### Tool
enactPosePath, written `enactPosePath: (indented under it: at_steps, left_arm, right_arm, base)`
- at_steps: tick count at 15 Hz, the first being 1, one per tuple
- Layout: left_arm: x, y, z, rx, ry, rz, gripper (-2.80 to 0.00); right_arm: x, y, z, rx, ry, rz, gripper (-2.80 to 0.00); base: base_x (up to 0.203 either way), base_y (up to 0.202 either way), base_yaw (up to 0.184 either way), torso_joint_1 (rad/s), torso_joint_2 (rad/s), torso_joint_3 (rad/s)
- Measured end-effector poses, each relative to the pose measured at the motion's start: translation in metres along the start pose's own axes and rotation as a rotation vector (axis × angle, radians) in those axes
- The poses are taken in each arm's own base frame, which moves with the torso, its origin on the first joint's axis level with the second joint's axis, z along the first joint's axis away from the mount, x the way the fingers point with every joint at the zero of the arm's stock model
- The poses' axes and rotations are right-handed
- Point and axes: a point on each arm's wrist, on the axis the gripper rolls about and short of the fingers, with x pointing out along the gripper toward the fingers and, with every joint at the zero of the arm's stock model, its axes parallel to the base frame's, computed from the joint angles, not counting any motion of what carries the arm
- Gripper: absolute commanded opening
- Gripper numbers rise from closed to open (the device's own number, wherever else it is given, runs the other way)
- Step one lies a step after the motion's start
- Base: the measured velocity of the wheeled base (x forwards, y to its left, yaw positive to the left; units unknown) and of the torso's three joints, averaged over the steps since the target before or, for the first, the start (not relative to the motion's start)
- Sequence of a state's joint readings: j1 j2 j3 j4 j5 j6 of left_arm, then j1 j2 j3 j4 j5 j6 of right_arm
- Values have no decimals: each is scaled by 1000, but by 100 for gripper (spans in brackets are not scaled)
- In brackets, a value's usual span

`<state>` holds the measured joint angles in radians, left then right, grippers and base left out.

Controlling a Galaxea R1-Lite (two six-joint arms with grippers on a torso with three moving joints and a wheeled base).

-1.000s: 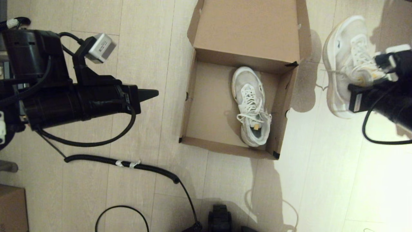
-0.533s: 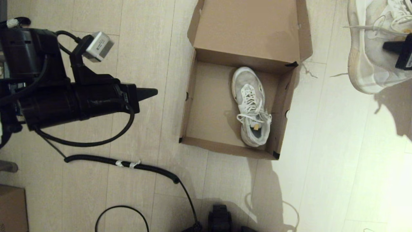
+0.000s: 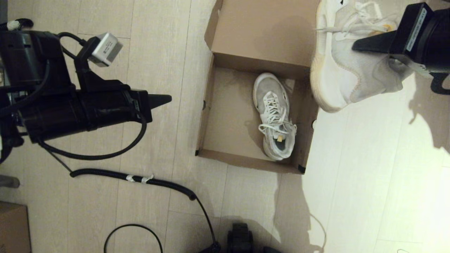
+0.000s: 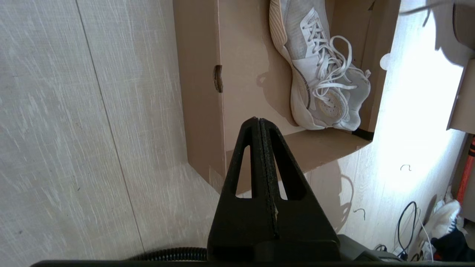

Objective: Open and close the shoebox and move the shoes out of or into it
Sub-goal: Put the shoes into the shoe box

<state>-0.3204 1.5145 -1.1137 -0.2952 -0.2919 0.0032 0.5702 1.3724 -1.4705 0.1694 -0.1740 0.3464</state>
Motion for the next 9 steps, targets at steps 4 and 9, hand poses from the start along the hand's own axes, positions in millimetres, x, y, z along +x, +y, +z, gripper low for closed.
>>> enactPosePath:
  at_steps: [4,9]
  left_arm:
    - [-2,1,-4,-1,1,5,-280]
    - [-3,1,-4,-1,2,8,-280]
  right_arm:
    - [13,23,-41,-29,159,42,-280]
    - [50,46,-88,-104,192,99,-280]
  base:
    - [0,0,0,0,0,0]
    - [0,0,0,0,0,0]
